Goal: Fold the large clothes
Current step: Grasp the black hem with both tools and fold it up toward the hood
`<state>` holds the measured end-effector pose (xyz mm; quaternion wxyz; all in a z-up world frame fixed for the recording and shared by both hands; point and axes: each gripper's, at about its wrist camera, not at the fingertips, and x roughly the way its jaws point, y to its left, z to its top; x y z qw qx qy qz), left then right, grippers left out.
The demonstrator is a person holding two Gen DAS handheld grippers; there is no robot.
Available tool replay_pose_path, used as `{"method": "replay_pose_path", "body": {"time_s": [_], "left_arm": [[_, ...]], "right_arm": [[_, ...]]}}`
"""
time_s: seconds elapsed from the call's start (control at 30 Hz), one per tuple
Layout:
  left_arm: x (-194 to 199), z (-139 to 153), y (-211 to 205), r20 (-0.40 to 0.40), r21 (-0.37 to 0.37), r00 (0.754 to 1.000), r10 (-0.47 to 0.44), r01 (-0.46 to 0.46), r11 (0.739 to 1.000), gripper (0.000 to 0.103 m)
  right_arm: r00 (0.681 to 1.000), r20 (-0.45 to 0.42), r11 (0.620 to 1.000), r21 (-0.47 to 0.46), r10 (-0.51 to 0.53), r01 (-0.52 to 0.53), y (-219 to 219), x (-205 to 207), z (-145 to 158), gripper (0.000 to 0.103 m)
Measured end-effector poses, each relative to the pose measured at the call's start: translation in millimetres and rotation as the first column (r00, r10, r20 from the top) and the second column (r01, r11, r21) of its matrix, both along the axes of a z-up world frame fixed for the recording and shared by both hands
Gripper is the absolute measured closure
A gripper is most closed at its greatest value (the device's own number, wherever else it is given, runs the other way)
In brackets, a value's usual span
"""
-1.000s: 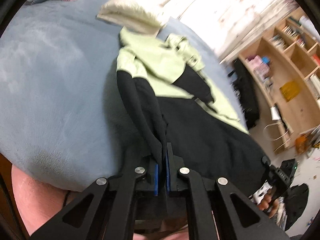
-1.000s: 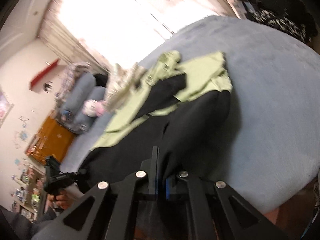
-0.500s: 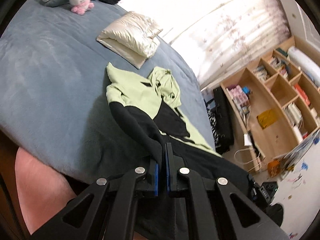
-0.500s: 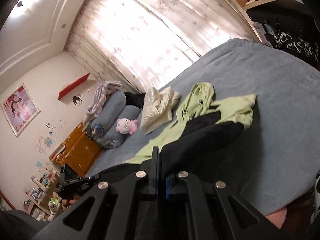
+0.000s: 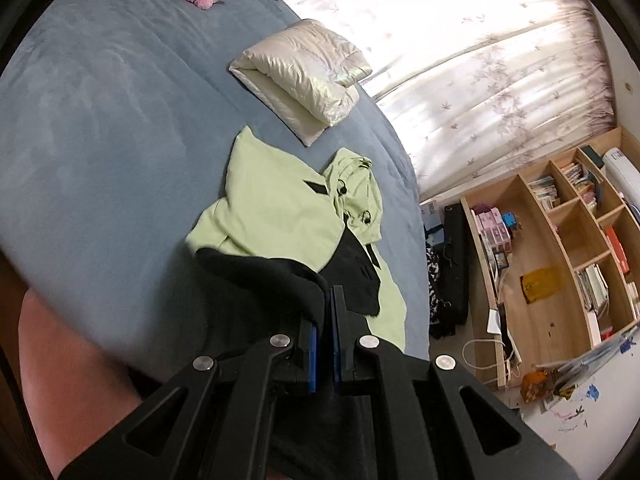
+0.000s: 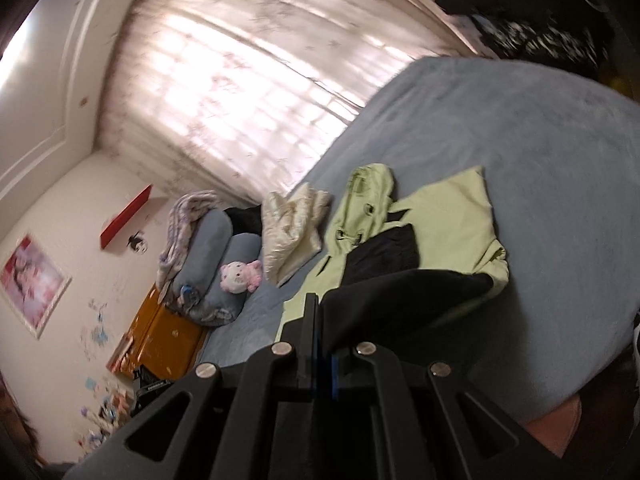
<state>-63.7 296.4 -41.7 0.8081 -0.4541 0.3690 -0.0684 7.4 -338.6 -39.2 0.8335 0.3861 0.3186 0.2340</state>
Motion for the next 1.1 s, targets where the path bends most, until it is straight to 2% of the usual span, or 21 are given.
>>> {"method": "replay_pose_path", "body": {"time_s": [0.13, 0.33, 0.47, 0.53, 0.57, 0.6, 0.73, 0.83, 0.97, 1.1], "left_arm": [[45.0, -3.7, 4.1, -0.001, 0.034, 1.0, 0.02, -0.02, 0.999, 0.1], [122.5, -12.2, 8.0, -0.023, 0.076, 0.999, 0.042, -0.04, 0.996, 0.099], [174.7, -17.0, 12.7, -0.029, 0.082, 0.998, 0.051, -0.049, 0.995, 0.098], [194.5, -18.5, 19.3, -0.021, 0.072, 0.997, 0.079, -0.078, 0.994, 0.092], [203.4, -18.3, 24.0, -0.008, 0.065, 0.994, 0.109, -0.108, 0.992, 0.088], [210.1, -17.4, 27.3, 0.01, 0.066, 0.991, 0.132, -0.132, 0.989, 0.087], [234.1, -17.6, 32.6, 0.013, 0.132, 0.989, 0.144, -0.145, 0.981, 0.084], [242.7, -24.8, 25.9, -0.019, 0.199, 0.997, 0.081, -0.076, 0.977, 0.083], [237.1, -41.7, 2.6, -0.064, 0.271, 0.995, -0.079, 0.093, 0.958, 0.077], [220.6, -58.5, -29.9, -0.113, 0.33, 0.959, -0.26, 0.283, 0.901, 0.077]], "right_arm": [[0.999, -0.037, 0.999, 0.043, -0.03, 0.032, -7.7, 38.2, -8.5, 0.099], [0.996, -0.077, 0.999, 0.0, -0.035, 0.035, 8.7, 123.6, -11.9, 0.099], [0.98, -0.191, 0.997, 0.031, -0.059, 0.066, 10.6, 183.3, -29.5, 0.091], [0.97, -0.232, 0.992, 0.085, -0.071, 0.093, 7.8, 204.0, -42.5, 0.066], [0.965, -0.253, 0.986, 0.128, -0.074, 0.109, 7.1, 213.7, -51.5, 0.042], [0.961, -0.264, 0.982, 0.148, -0.079, 0.121, 7.1, 219.6, -56.9, 0.028], [0.95, -0.293, 0.98, 0.132, -0.104, 0.148, 11.7, 237.3, -78.9, 0.027], [0.945, -0.311, 0.983, 0.117, -0.102, 0.144, 10.7, 247.8, -89.1, 0.026], [0.922, -0.377, 0.991, 0.056, -0.09, 0.12, 7.1, 256.4, -99.4, 0.026], [0.915, -0.403, 0.997, -0.077, -0.034, 0.003, 18.9, 257.7, -97.8, 0.026]]}}
